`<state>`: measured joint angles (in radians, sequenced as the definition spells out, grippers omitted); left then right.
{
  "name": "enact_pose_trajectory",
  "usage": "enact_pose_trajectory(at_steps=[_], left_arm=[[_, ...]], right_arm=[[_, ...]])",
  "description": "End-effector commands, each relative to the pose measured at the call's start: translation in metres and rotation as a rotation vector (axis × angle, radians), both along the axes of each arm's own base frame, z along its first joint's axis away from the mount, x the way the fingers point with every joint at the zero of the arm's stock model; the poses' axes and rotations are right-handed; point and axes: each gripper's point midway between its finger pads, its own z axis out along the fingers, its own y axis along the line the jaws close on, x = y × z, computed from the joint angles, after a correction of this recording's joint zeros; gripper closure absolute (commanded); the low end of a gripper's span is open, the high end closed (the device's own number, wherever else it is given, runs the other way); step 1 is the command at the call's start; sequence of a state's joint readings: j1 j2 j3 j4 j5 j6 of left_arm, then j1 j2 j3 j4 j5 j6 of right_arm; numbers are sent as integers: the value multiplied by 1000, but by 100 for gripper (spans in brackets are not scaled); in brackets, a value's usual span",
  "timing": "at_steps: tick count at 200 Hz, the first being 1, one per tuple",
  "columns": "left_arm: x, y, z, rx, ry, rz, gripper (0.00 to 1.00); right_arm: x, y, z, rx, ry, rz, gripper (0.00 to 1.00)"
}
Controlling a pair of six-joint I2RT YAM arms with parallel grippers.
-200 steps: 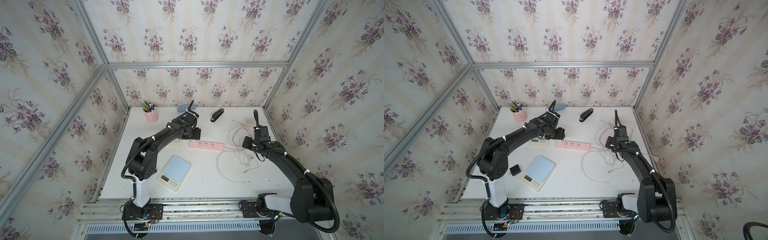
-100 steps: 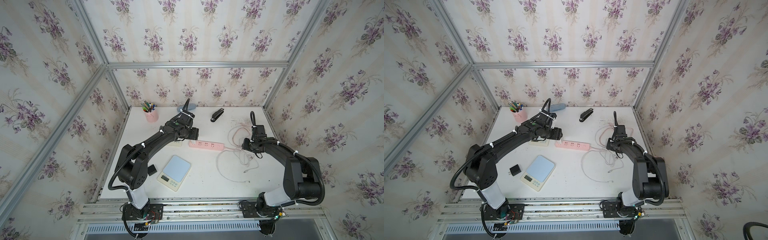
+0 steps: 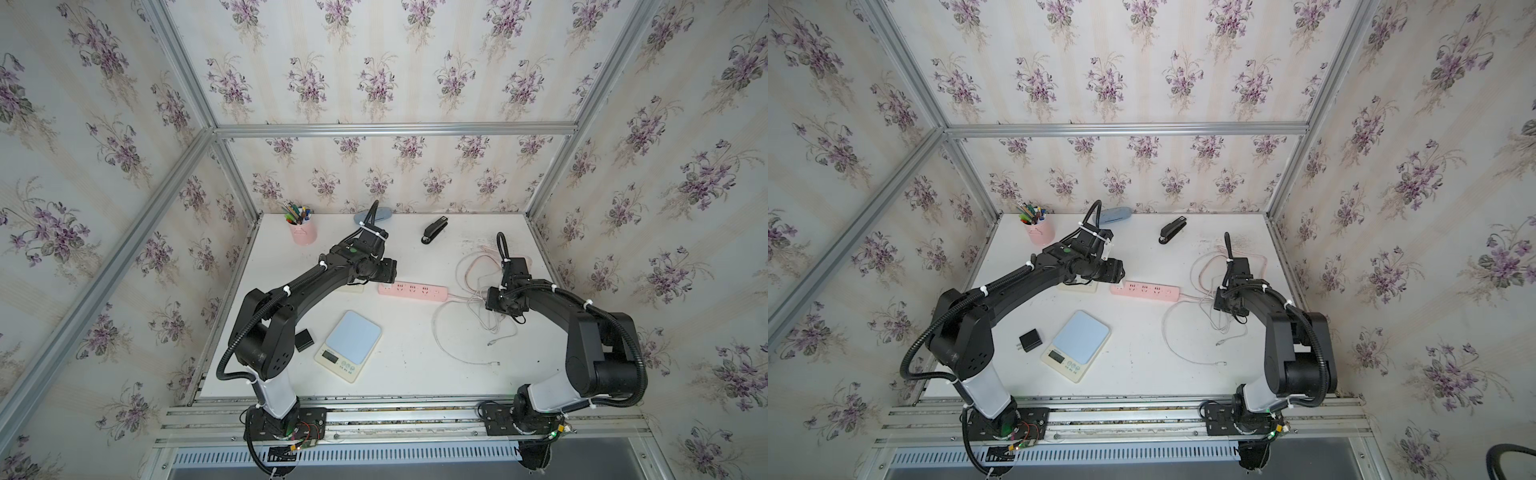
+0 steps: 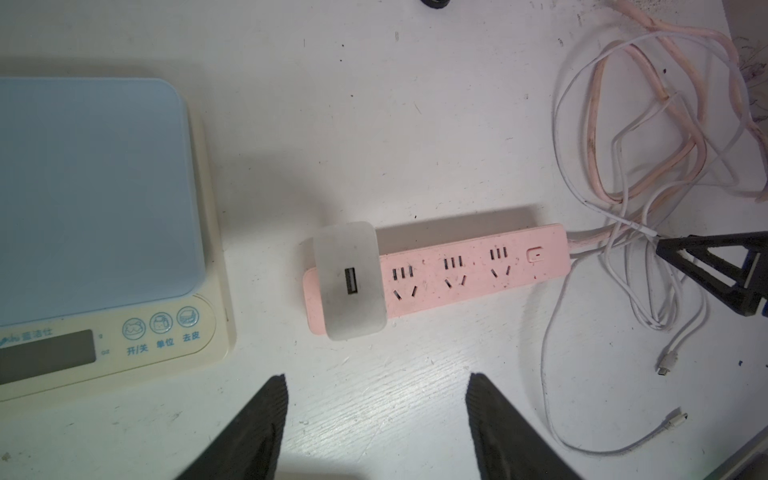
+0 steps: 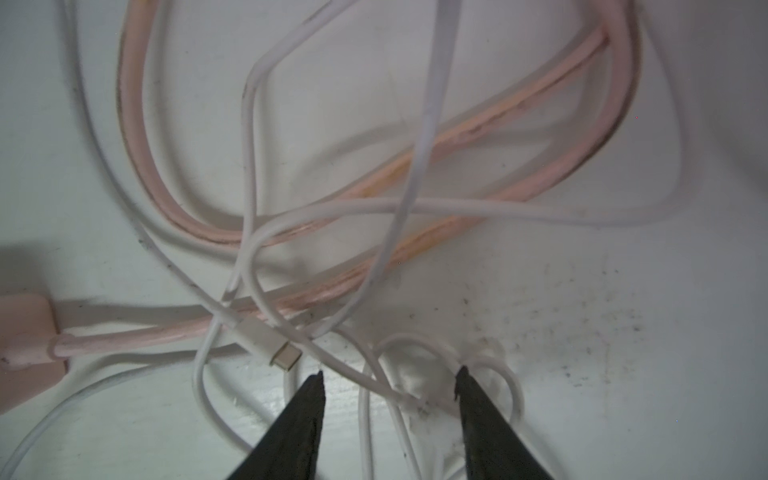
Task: Charge the electronic scale
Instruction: Pick up the charging cable from the center of the board.
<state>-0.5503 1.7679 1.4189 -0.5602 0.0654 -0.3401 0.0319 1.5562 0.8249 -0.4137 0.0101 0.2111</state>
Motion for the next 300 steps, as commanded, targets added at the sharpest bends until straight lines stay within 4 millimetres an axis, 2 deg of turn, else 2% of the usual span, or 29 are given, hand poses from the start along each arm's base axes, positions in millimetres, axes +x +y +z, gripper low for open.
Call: enact_pose_trajectory(at_steps=[1,32,54,73,92,106,131,164,200,233,258,268,281,300], left_arm=[[2,-2,3,-14,-14,-2,30],[1,-2,2,-17,-7,2,30],[0,-2,2,-22,-3,4,30],[1,-2,2,-26,1,4,30],[1,0,2,-31,2,9,30],[2,3,1,-31,6,17,30],[3,5,2,-40,9,25,30],[4,4,5,-50,8,29,30],[2,-3,12,-88,4,0,30],[-8,-27,44,-142,-127,-110,31],[-20,-55,71,-258,-215,-139,41],[-31,-74,79,-346,-210,-163,44],[-41,-98,87,-447,-207,-162,54],[-59,-134,89,-554,-196,-165,63]], right_arm=[[-5,3,-9,6,66,43,44],[-9,4,-19,2,136,51,44],[-9,7,-23,-3,153,65,49],[-10,13,-25,-21,171,93,57],[-9,20,-22,-46,164,125,72],[-7,23,-15,-56,144,136,80],[-6,25,3,-53,95,123,89],[-4,40,32,63,-16,73,97],[-6,50,64,169,-102,-21,100],[-5,58,104,245,-189,-85,100],[-2,71,129,345,-238,-126,100],[-1,76,138,399,-257,-154,100],[1,84,148,481,-279,-185,100],[3,92,157,571,-284,-245,100]])
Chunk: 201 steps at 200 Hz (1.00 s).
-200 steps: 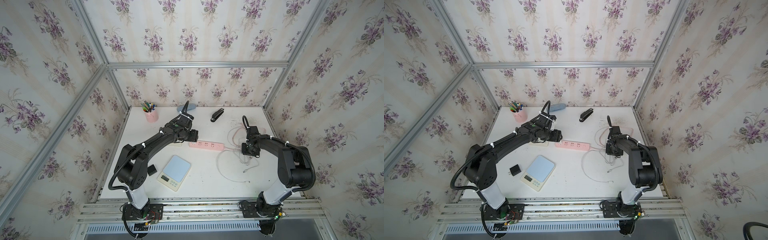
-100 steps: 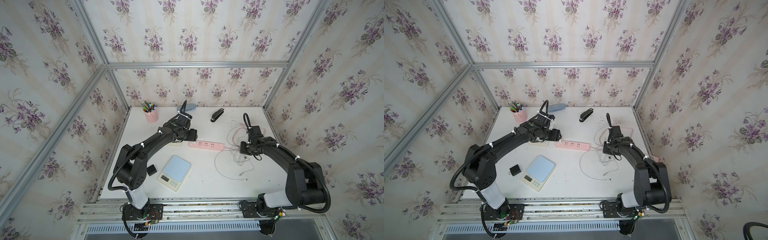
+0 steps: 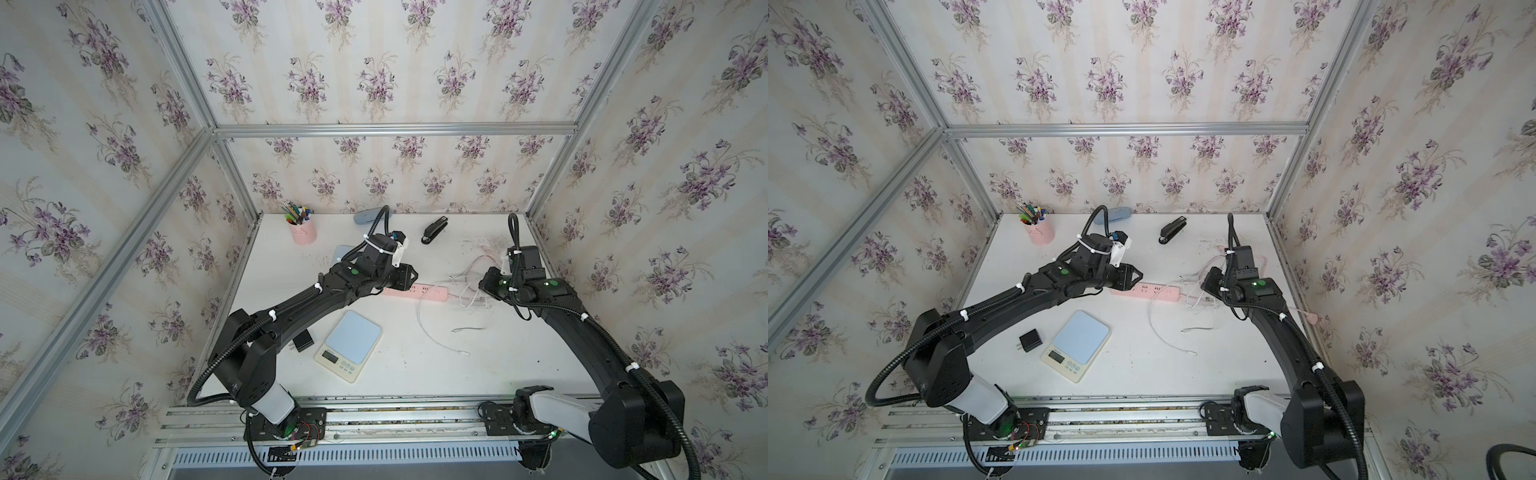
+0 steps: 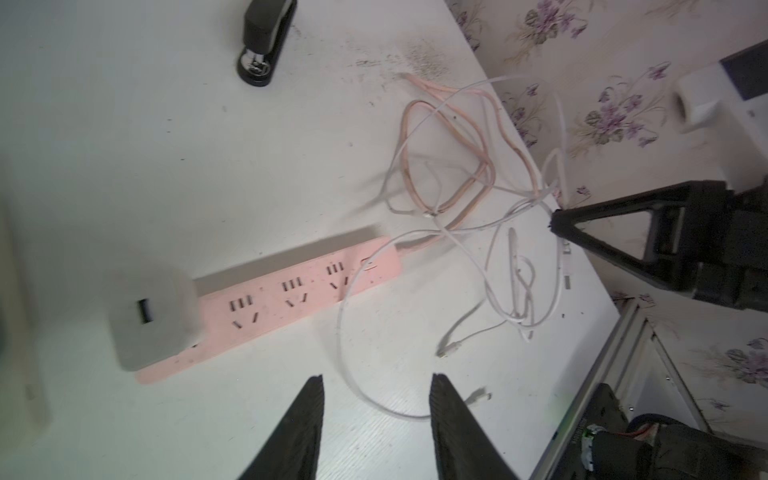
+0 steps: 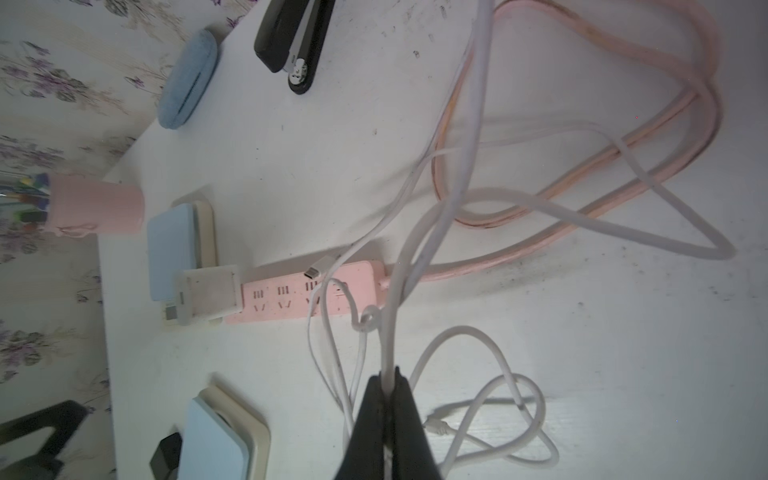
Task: Charge the electronic scale
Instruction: Pick up the charging cable from the center of the board.
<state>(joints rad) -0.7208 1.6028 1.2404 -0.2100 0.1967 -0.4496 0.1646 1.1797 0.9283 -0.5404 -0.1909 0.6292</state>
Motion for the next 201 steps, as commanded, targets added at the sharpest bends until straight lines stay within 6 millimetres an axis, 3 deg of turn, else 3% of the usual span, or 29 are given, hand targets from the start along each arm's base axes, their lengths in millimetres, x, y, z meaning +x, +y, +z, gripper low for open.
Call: enact_pose_trajectory(at_steps=[1,29,62,109,145,159,178,201], left_arm=[[-8,-49,29,-232,-15,0,63],[-30,-100,30,-350,43,-33,71],[-49,-134,24,-375,78,-62,78],[-39,-134,-6,-313,98,43,78],[-31,-130,-19,-271,89,86,55],[-30,-134,-16,-280,71,72,53],[-25,-138,-14,-281,62,63,54],[-20,-138,-10,-289,52,56,73]], right_arm=[[7,16,16,181,-6,-88,100],[8,25,19,229,18,-106,100],[13,31,18,291,12,-135,100],[13,33,21,309,13,-126,100],[10,37,23,324,16,-107,100],[8,39,21,335,22,-102,100],[7,41,21,349,24,-91,100],[6,41,22,350,21,-90,100]])
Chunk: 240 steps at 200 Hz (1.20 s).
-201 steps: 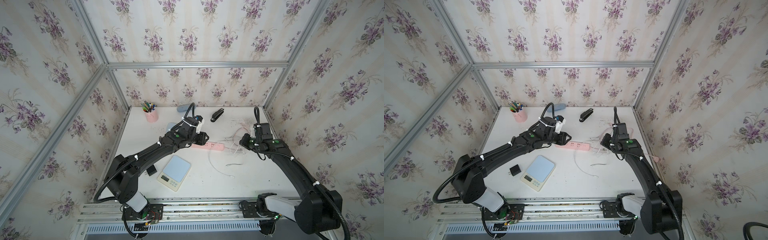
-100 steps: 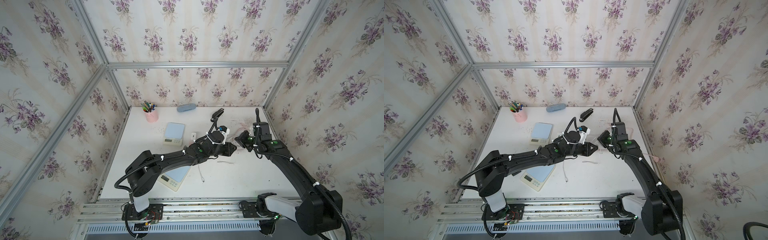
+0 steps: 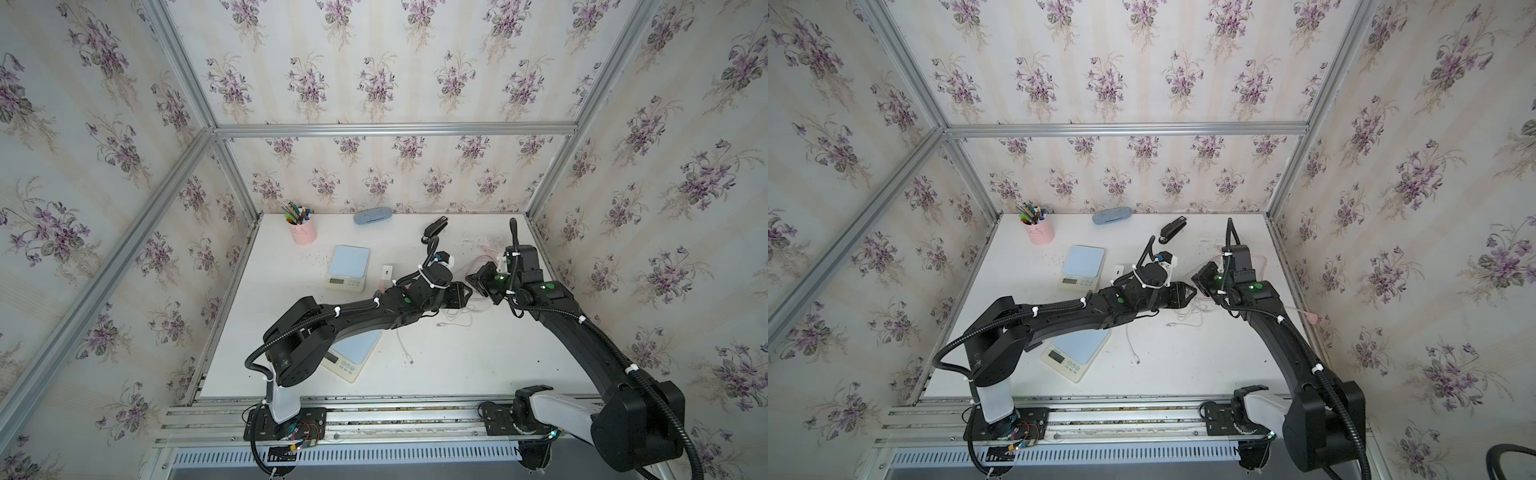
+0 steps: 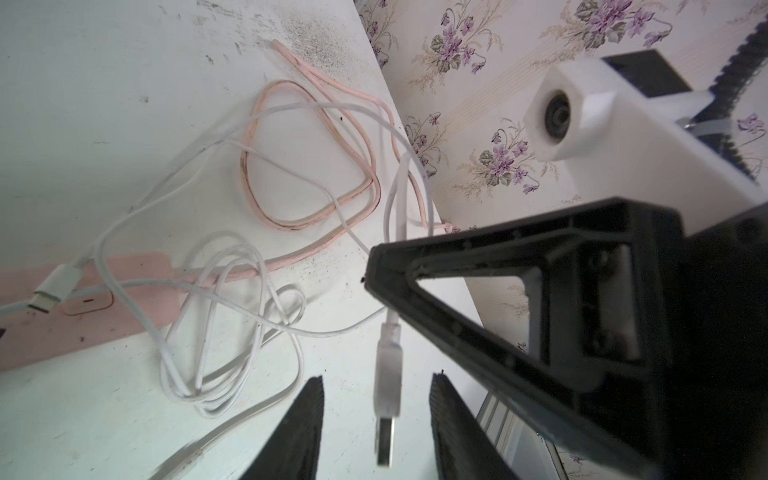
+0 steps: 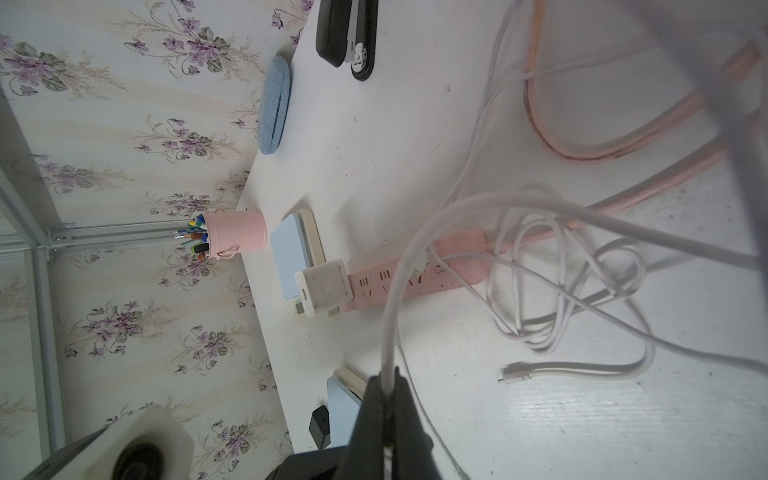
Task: Charge the electronic scale
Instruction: Pick up the charging cable from the center of the board.
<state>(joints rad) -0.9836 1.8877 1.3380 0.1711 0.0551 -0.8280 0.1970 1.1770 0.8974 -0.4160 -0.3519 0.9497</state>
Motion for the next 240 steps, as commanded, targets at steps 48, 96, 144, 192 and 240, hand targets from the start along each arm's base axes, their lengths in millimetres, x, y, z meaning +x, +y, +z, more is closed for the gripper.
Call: enact_pose_trajectory(at_steps=[48,96,144,192,240], left_arm=[[11,23,32,41,-109,-62,100],[28,95,94,2,-230,-250,100],[16,137,147,-8,-488,-425,99],[13,144,154,42,-590,-425,98],[7,142,153,28,-600,-470,98]], right_arm=[[9,10,40,78,-147,23,64],[3,22,101,77,-459,231,26],[-19,63,157,200,-714,477,30],[-35,136,157,273,-665,635,30],[-23,145,161,310,-641,635,38]])
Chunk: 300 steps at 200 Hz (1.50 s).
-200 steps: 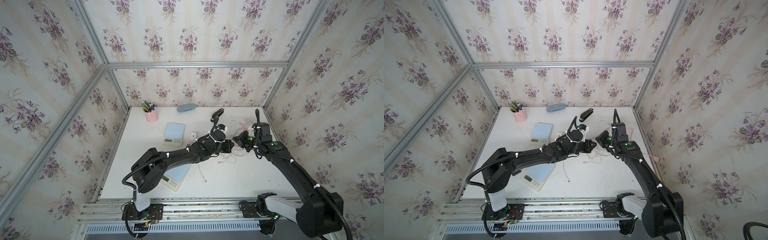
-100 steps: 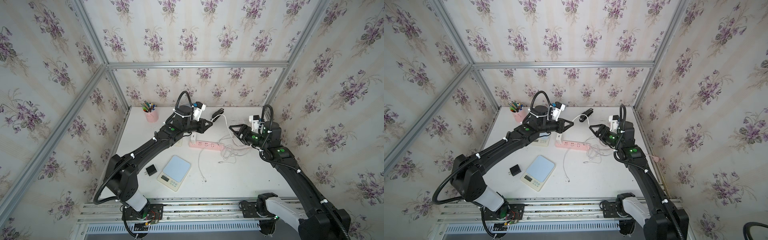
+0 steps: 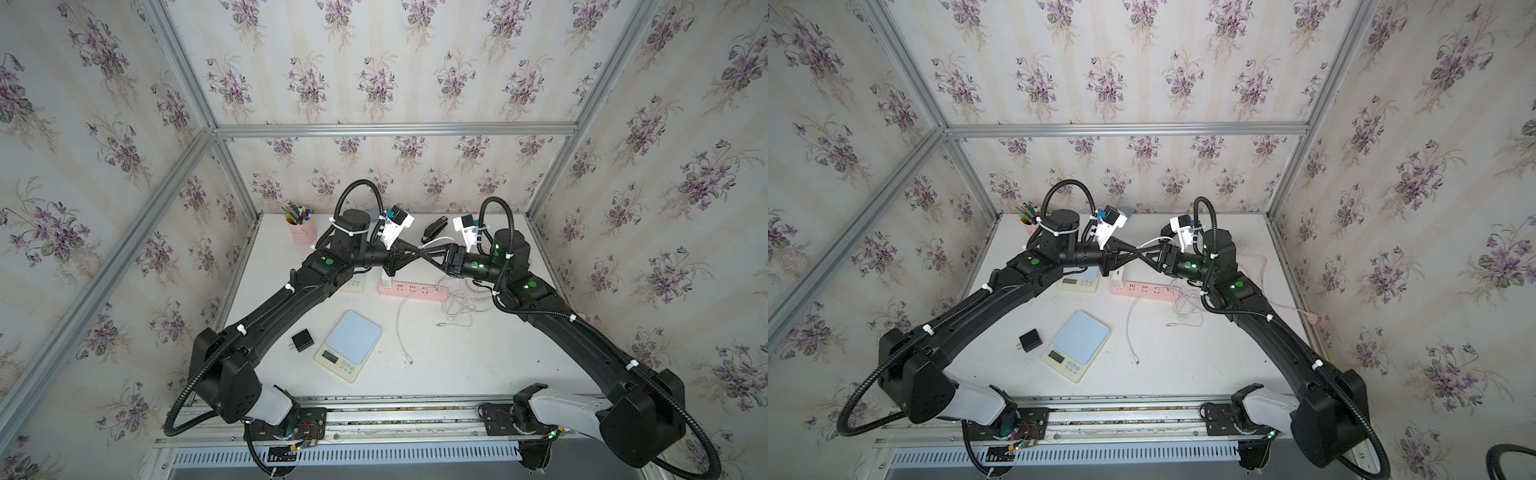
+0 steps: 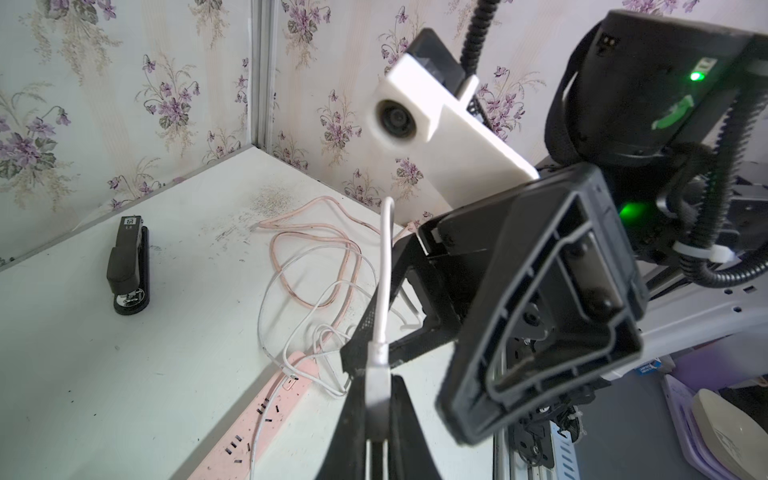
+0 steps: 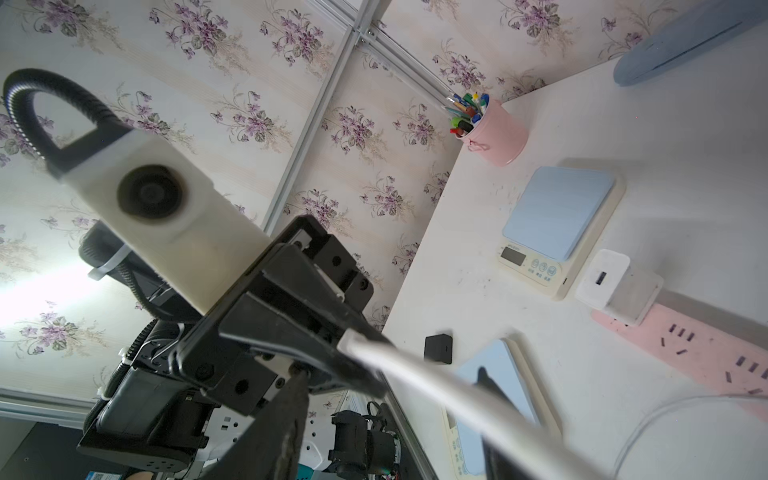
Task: Charge the electronic scale
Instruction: Pick up the charging cable from the center of the board.
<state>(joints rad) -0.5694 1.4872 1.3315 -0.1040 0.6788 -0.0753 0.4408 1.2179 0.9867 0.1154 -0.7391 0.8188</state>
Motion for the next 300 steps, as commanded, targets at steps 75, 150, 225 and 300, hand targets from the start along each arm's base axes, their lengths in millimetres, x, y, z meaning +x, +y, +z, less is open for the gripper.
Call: enact_pose_trajectory(at_steps=[75,150,225,300], left_arm=[[-2,4,-5,59,-89,-16,96],[-5,29,0,85,-129,74,46],[-9,14,-6,16,-62,24,59],[5,12,-22,65,-73,75,96]], right_arm=[[14,6,0,-56,26,-2,76],[20,3,6,-116,-79,-23,100],[25,10,7,-108,-60,8,100],[22,10,18,-62,-33,9,100]])
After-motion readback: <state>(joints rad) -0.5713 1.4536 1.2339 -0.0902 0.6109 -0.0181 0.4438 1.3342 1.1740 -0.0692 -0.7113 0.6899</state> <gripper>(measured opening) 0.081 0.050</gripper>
